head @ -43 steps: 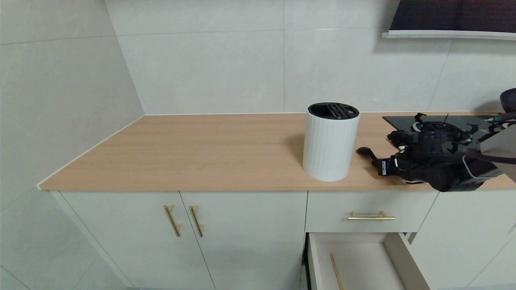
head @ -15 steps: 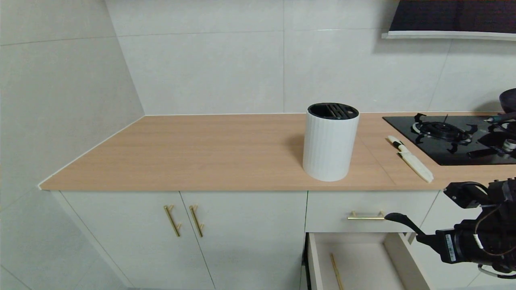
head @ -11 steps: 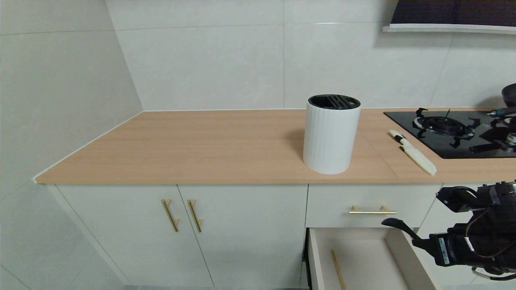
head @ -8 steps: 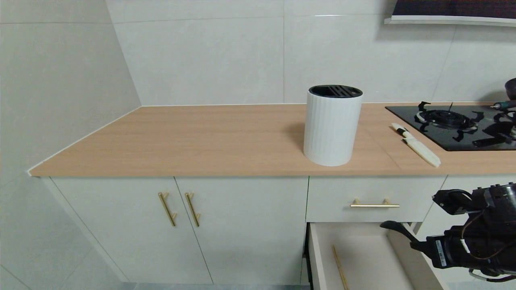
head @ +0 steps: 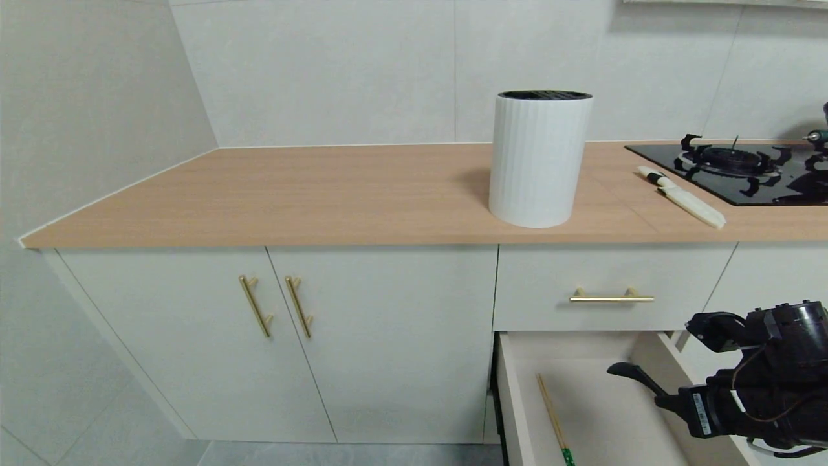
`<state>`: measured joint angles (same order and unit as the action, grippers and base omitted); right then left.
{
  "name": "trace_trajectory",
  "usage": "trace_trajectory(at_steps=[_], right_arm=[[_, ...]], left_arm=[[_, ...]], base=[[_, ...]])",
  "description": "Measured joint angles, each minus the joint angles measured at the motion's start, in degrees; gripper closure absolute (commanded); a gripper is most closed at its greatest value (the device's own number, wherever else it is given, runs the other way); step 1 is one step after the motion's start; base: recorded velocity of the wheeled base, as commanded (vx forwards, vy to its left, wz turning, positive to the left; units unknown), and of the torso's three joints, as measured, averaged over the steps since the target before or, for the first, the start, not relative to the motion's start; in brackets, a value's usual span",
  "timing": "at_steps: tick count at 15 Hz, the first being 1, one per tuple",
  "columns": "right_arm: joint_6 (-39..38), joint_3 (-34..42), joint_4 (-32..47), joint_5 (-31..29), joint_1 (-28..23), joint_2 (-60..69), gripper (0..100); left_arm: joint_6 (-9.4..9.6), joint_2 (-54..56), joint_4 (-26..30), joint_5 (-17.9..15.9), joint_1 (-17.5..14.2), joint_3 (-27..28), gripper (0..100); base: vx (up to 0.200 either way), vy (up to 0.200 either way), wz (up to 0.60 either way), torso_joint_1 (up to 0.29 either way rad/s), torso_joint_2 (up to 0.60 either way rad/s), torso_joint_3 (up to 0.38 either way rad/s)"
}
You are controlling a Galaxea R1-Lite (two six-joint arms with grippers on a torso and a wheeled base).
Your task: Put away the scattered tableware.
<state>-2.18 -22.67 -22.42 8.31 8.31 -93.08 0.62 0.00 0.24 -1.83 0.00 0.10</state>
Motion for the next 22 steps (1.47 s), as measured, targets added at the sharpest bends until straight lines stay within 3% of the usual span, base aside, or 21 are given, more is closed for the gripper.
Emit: trace_trajectory(at_steps=[7, 11, 17, 22], right_arm=[[0.1, 1.3, -3.5, 0.0, 0.1, -2.4, 100], [0.0, 1.3, -5.6, 0.0, 1.0, -3.5, 100], [-5.7, 1.7, -20.5, -4.0, 2.4, -13.9, 100], [-7.5, 2.6, -43.4, -11.5, 2.8, -32.6, 100]], left_arm=[[0.00, 0.0, 0.0, 0.0, 0.0, 0.0, 0], [0.00, 0.0, 0.0, 0.0, 0.0, 0.0, 0], [-0.02, 0.0, 0.0, 0.0, 0.0, 0.0, 0], [-0.02, 0.0, 0.0, 0.0, 0.0, 0.0, 0]], base=[[0.000, 0.000, 0.00, -0.112, 0.43, 0.317], [0.000, 0.000, 0.00, -0.019, 0.09, 0.064], [0.000, 0.000, 0.00, 0.000, 0.00, 0.000], [0.000, 0.000, 0.00, 0.000, 0.00, 0.000]])
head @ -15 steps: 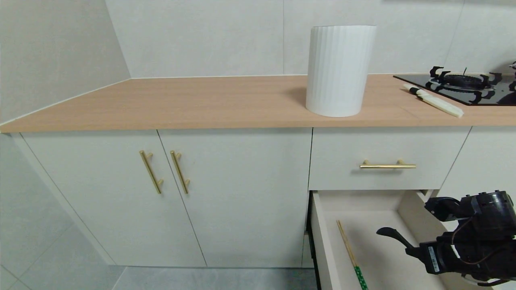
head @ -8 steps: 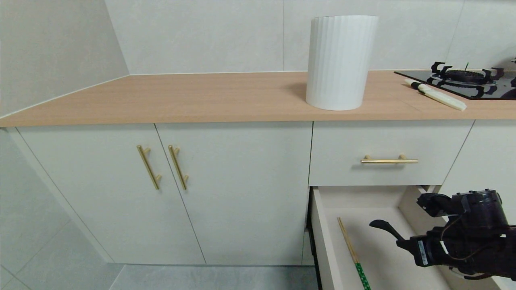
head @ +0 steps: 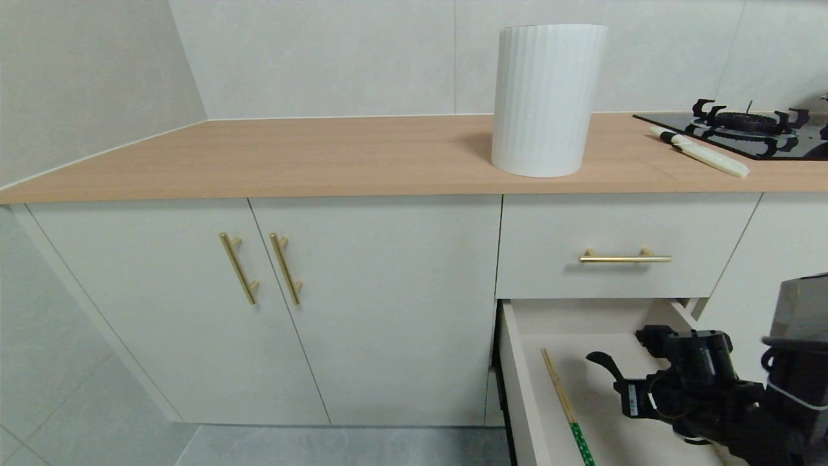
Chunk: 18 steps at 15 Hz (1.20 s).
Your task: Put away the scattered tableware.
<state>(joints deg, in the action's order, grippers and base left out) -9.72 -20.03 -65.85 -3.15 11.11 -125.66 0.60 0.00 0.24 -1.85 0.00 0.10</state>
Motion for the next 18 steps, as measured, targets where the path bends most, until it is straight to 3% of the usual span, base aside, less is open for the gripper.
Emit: trace_trajectory(at_steps=[5, 16, 17, 18], right_arm=[[0.1, 0.7, -8.0, -3.8, 0.2, -10.1, 100], [0.3, 0.3, -8.8, -4.8, 0.2, -13.5, 100], [0.3, 0.4, -8.8, -4.8, 0.2, -13.5, 0], [0.3, 0.4, -8.8, -4.8, 0.2, -13.5, 0]], left_arm=[[0.02, 0.0, 0.0, 0.0, 0.0, 0.0, 0], [0.00, 0.0, 0.0, 0.0, 0.0, 0.0, 0], [0.02, 0.0, 0.0, 0.0, 0.0, 0.0, 0], [0.00, 0.0, 0.0, 0.0, 0.0, 0.0, 0]], base=[[0.000, 0.000, 0.00, 0.000, 0.00, 0.000], [0.000, 0.000, 0.00, 0.000, 0.00, 0.000], [0.000, 0.000, 0.00, 0.000, 0.00, 0.000], [0.000, 0.000, 0.00, 0.000, 0.00, 0.000]])
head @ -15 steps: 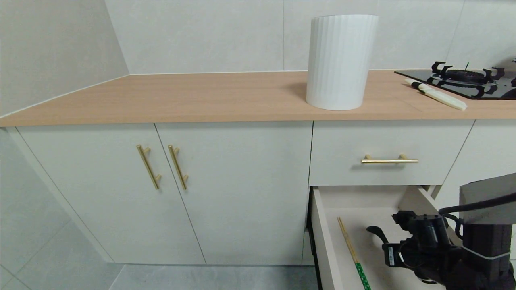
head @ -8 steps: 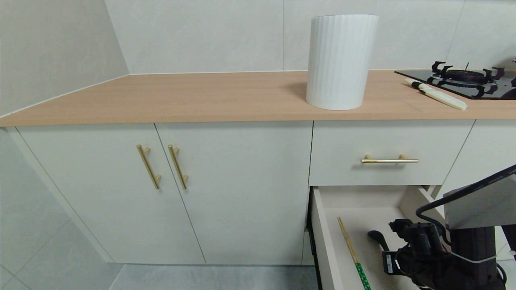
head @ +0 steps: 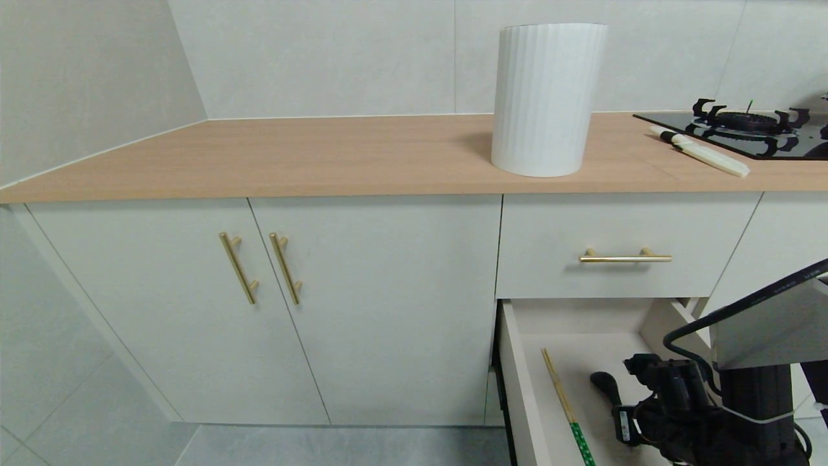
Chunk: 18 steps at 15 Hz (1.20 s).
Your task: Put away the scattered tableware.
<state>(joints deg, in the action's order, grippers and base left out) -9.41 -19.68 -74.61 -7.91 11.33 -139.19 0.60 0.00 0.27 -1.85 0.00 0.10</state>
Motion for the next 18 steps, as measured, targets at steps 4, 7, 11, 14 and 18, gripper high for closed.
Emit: trace_trajectory(at_steps=[4, 7, 11, 14, 18], right_arm=[[0.0, 0.1, -0.3, 0.0, 0.0, 0.2, 0], [0.0, 1.1, -0.5, 0.0, 0.0, 2.7, 0], [0.1, 2.3, 8.2, 0.0, 0.5, 14.9, 0], [0.0, -0.1, 25.8, 0.2, 0.7, 30.2, 0], [-1.0, -9.3, 59.9, 2.5, 1.2, 50.5, 0]], left_arm=[[0.02, 0.0, 0.0, 0.0, 0.0, 0.0, 0], [-0.05, 0.0, 0.0, 0.0, 0.0, 0.0, 0], [-0.06, 0.0, 0.0, 0.0, 0.0, 0.0, 0], [-0.06, 0.0, 0.0, 0.0, 0.0, 0.0, 0], [-0.13, 0.0, 0.0, 0.1, 0.0, 0.0, 0]], base=[[0.000, 0.000, 0.00, 0.000, 0.00, 0.000], [0.000, 0.000, 0.00, 0.000, 0.00, 0.000], [0.000, 0.000, 0.00, 0.000, 0.00, 0.000], [0.000, 0.000, 0.00, 0.000, 0.00, 0.000], [0.000, 0.000, 0.00, 0.000, 0.00, 0.000]])
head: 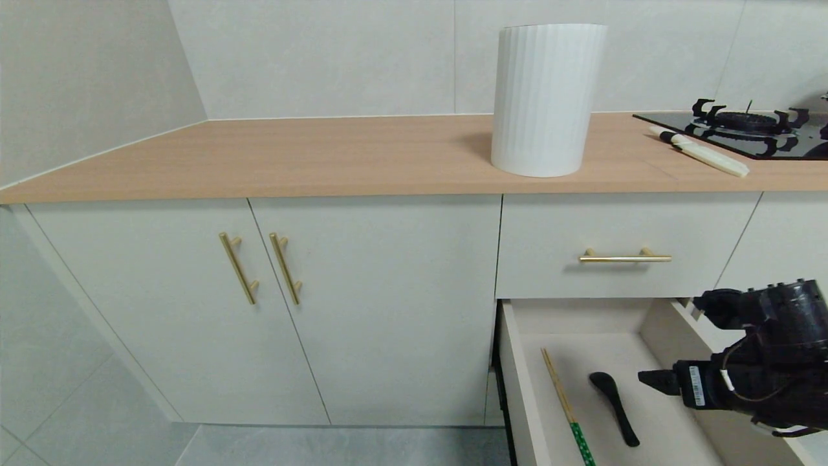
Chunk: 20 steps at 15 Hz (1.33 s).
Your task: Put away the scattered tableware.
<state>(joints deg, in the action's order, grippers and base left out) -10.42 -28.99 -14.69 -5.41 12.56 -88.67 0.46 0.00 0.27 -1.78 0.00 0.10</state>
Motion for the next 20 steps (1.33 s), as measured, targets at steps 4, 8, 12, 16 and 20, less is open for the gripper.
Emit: trace_trajectory(at_steps=[4, 8, 12, 16, 20], right_arm=[[-0.2, -3.9, 8.7, 2.6, 2.6, 9.4, 0], [-0.1, -4.2, 10.3, 2.7, 4.6, 12.0, 0], [0.3, -4.6, 15.8, 6.4, 5.7, 13.9, 0], [0.9, -6.5, 27.5, 13.8, 8.1, 15.4, 0], [6.8, -7.3, 35.7, 15.6, 9.8, 12.3, 0]], left_arm=[[-0.02, 0.0, 0.0, 0.0, 0.0, 0.0, 0], [-0.02, 0.0, 0.0, 0.0, 0.0, 0.0, 0], [0.00, 0.0, 0.0, 0.0, 0.0, 0.0, 0], [0.05, 0.0, 0.0, 0.0, 0.0, 0.0, 0], [0.05, 0.0, 0.0, 0.0, 0.0, 0.0, 0]], base=[[-0.200, 0.000, 0.00, 0.001, 0.00, 0.004], [-0.200, 0.000, 0.00, -0.001, 0.00, 0.004], [-0.050, 0.000, 0.00, -0.001, 0.00, 0.001], [0.000, 0.000, 0.00, 0.000, 0.00, 0.000], [0.000, 0.000, 0.00, 0.000, 0.00, 0.000]])
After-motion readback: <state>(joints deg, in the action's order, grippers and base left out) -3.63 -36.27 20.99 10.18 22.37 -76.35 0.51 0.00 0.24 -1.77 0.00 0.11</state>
